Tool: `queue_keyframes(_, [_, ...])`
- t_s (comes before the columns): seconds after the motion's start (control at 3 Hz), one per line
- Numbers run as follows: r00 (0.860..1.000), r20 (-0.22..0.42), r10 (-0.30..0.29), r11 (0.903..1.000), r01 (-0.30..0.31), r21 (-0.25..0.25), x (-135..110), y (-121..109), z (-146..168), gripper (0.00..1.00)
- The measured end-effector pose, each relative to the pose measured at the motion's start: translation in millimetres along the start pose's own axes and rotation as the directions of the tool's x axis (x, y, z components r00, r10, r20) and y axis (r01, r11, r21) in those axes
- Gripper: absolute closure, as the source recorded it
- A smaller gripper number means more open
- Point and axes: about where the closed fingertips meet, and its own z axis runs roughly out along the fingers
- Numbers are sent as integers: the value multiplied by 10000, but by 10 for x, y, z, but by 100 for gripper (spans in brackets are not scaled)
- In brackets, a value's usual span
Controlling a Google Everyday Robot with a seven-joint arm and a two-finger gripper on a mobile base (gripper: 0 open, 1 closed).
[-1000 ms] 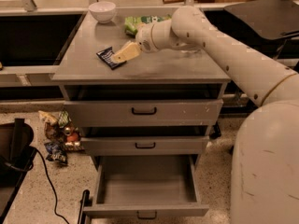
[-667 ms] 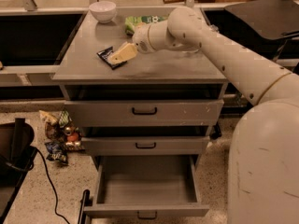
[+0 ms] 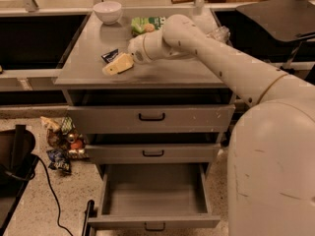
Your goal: Place rxbar blueberry into bottom drawer
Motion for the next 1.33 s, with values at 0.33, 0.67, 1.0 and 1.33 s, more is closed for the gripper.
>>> queue_keyframes(0.33, [9993, -68, 367, 9992, -368, -136, 21, 154, 130, 0])
queue_keyframes(0.67, [9977, -164, 661, 9977, -663, -115, 70, 237, 199, 14])
queue_keyframes(1.0, [9961, -172, 868, 9962, -868, -43, 118, 263, 225, 38])
queue_keyframes(1.33, [9962, -33, 867, 9962, -867, 80, 100, 232, 193, 61])
